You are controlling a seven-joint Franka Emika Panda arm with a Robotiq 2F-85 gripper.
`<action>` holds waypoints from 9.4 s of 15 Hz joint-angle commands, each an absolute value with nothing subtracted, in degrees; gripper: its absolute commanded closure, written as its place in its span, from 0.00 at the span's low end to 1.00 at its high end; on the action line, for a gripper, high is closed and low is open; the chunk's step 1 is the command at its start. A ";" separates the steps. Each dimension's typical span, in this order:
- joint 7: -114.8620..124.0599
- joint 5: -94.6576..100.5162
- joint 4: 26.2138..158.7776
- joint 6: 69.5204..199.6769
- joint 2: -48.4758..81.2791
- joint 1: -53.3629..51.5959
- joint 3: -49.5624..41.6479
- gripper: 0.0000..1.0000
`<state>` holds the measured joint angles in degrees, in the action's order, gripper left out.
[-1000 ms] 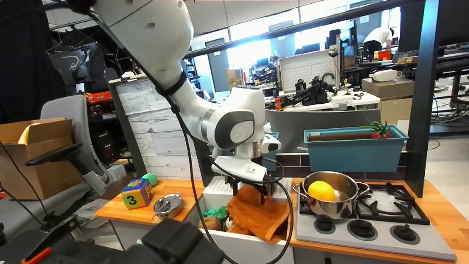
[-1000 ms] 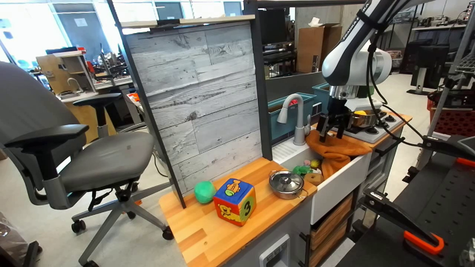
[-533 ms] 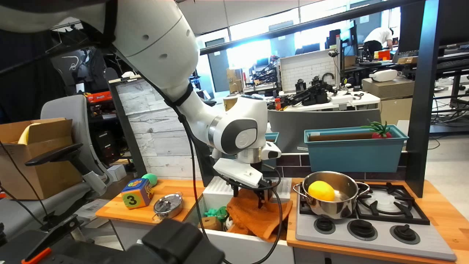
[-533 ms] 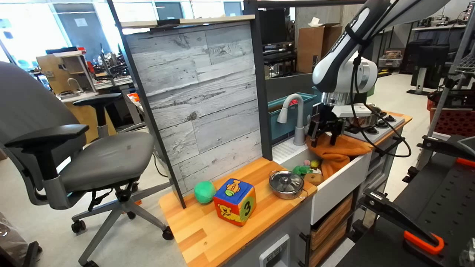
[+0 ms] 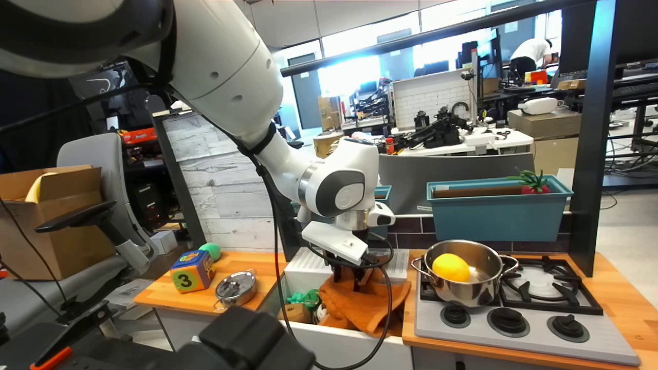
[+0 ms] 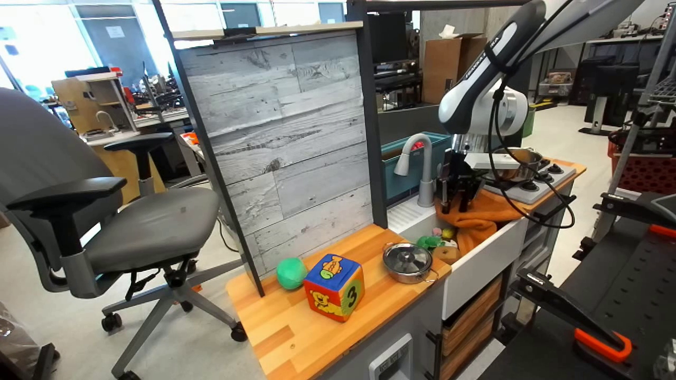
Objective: Pick up the towel and put it on the rack
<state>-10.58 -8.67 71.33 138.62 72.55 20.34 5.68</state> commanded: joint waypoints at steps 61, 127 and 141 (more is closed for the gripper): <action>-22.21 -25.79 99.54 137.77 42.98 17.90 -0.86 0.00; -23.15 -80.05 78.22 141.33 6.57 14.02 -9.38 0.99; 7.46 -59.59 55.42 144.46 34.36 15.16 -8.73 0.99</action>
<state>0.72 -64.33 60.86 144.99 29.50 14.17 -9.60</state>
